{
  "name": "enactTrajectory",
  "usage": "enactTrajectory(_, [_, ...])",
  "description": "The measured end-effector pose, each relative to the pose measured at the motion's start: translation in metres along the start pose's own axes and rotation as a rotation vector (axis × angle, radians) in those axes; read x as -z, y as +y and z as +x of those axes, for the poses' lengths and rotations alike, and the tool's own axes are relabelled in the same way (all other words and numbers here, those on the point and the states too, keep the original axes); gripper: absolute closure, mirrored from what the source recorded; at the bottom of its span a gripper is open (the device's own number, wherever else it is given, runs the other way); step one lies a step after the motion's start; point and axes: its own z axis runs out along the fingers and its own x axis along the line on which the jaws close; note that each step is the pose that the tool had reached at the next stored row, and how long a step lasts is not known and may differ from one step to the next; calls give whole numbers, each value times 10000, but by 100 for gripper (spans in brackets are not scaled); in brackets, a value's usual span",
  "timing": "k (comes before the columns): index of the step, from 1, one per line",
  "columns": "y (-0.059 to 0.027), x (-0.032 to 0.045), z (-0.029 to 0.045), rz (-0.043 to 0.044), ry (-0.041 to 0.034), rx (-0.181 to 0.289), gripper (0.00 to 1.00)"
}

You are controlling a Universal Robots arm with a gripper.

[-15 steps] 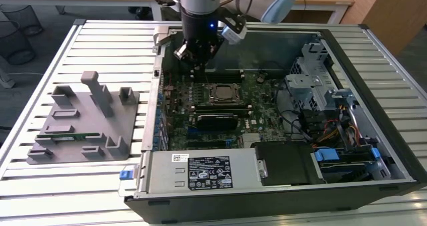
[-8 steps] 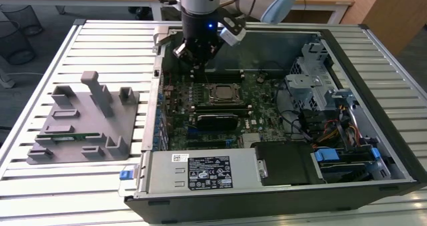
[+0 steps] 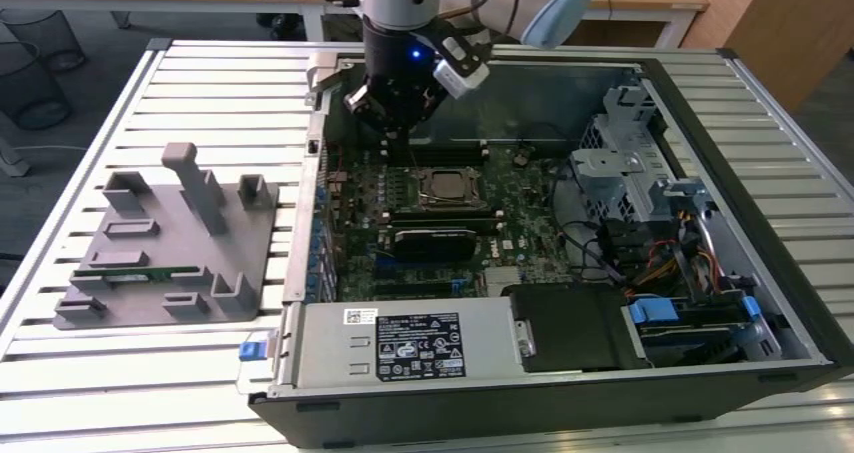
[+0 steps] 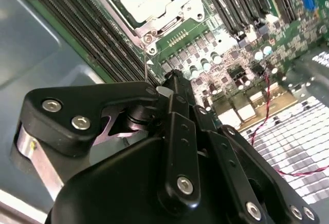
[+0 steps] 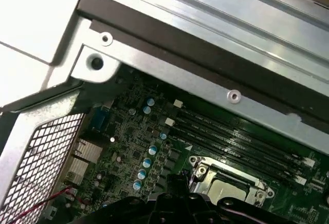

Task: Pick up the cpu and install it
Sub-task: 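Install the first cpu locking lever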

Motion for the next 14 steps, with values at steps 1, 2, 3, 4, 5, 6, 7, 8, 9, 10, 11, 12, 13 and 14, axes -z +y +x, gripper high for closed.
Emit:
enactTrajectory(1, [4,-1,-2,2,-8,-111,89])
enactTrajectory(2, [12,-1,-5,4,-16,-169,89])
enactTrajectory(3, [23,-1,-10,7,-20,-204,89])
enactTrajectory(4, [38,0,-16,10,-24,-230,89])
enactTrajectory(5, [55,0,-23,11,-26,-246,89])
enactTrajectory(6, [74,0,-30,12,-29,-260,89])
enactTrajectory(7, [93,0,-38,12,-29,-275,89])
enactTrajectory(8, [105,0,-44,12,-29,-287,89])
enactTrajectory(9, [111,0,-51,12,-30,-297,89])
enactTrajectory(10, [109,0,-64,12,-30,-309,89])
enactTrajectory(11, [102,0,-82,13,-29,-324,89])
enactTrajectory(12, [95,0,-100,13,-28,-338,89])
enactTrajectory(13, [87,0,-118,13,-30,-349,89])
enactTrajectory(14, [80,-1,-136,13,-29,-363,89])
